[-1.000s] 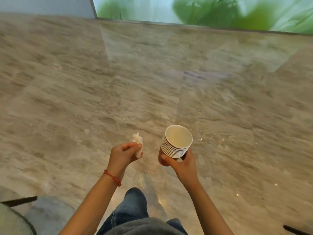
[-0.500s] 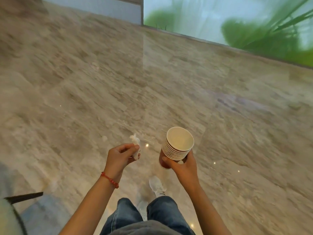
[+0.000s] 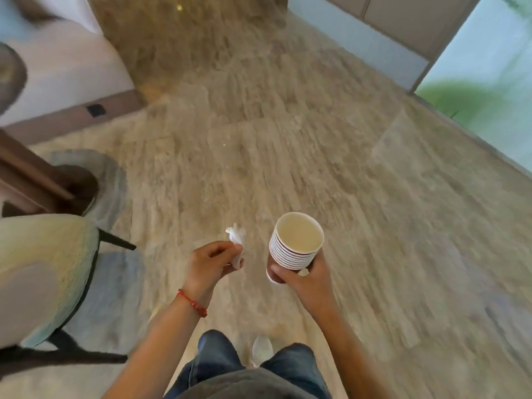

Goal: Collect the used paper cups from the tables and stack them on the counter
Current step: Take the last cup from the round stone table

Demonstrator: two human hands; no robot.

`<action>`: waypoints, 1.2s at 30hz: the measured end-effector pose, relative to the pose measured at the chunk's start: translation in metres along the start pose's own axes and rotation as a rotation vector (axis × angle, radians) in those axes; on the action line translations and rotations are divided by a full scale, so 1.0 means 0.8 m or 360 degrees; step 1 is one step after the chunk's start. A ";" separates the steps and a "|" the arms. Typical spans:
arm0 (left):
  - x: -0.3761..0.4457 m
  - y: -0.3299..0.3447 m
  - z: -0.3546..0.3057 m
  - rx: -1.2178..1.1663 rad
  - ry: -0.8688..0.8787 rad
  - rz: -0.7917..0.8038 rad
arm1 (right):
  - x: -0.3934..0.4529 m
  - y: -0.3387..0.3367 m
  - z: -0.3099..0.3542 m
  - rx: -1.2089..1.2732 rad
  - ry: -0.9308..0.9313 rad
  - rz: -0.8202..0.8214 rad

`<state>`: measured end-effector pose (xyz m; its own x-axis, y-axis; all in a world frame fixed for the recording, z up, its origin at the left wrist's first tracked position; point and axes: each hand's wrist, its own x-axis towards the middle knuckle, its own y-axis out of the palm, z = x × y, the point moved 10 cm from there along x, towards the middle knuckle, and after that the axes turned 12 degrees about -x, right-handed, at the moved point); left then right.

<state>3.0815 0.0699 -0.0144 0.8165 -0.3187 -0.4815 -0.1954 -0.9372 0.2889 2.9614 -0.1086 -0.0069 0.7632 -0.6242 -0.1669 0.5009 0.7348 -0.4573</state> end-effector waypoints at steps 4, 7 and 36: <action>0.009 -0.034 -0.015 -0.0091 0.0061 -0.0250 | 0.041 0.032 0.019 0.0011 -0.0113 0.0210; 0.021 -0.059 -0.029 -0.0121 0.0101 -0.0390 | 0.070 0.061 0.032 0.0000 -0.0160 0.0322; 0.507 -0.229 -0.357 -0.0278 0.0102 -0.0660 | 0.548 0.407 0.282 -0.0026 -0.0169 0.0592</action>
<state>3.6039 0.1530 -0.0264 0.8394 0.0933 -0.5354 0.2456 -0.9439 0.2205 3.5512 -0.0829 -0.0323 0.9301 -0.2841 -0.2328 0.1759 0.9009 -0.3967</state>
